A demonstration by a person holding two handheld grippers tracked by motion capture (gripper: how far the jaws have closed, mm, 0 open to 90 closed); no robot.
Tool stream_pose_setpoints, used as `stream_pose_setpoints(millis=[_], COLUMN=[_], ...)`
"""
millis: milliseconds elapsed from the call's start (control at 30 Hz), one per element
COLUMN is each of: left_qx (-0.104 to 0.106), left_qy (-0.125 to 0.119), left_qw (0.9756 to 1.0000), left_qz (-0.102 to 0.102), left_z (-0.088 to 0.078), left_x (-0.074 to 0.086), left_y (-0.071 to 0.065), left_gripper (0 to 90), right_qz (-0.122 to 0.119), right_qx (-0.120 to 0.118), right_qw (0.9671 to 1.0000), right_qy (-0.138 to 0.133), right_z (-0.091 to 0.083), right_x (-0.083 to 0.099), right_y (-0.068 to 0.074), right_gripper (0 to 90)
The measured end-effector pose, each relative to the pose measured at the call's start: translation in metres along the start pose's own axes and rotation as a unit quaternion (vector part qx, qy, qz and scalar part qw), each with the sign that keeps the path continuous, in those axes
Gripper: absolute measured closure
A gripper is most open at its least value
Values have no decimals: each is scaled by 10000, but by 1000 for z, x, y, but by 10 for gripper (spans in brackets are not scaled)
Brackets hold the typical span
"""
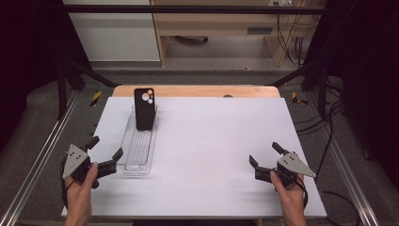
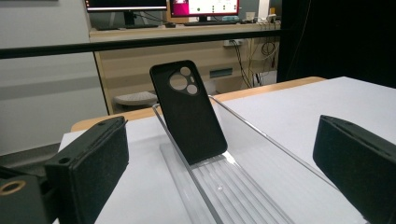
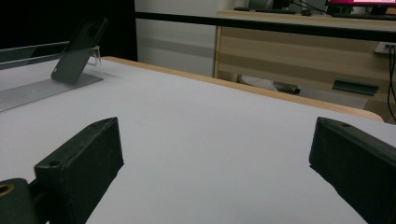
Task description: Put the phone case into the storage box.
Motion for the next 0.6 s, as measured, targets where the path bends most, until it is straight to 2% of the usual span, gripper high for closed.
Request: stream_pose_setpoints(millis=[200, 433, 533, 600], left_qx=[9, 35, 31, 81], left_qy=[18, 48, -51, -106], left_qw=[10000, 10000, 10000, 9999], left_qz=[-43, 9, -53, -5], left_z=[3, 9, 11, 12], left_x=[6, 16, 17, 16], left_y=[1, -1, -1, -3], left_gripper=[30, 29, 29, 29], right_qz=[-170, -193, -230, -246], right_qx=[86, 140, 120, 108], right_qw=[9998, 9997, 9996, 9995], right_qy=[8, 99, 140, 137], right_z=[0, -1, 0, 0], right_x=[2, 5, 6, 7], right_y=[-3, -5, -5, -4], right_gripper=[30, 20, 25, 28])
Point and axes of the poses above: each handheld gripper's, and its own axes: z roughly forward along the jaws, x roughly out of its underside, y roughly to its left, the point moved 7 cm from there along z, roughly forward along the jaws, and after that the axes turned 14 degrees about -z, right-handed, at the moved point
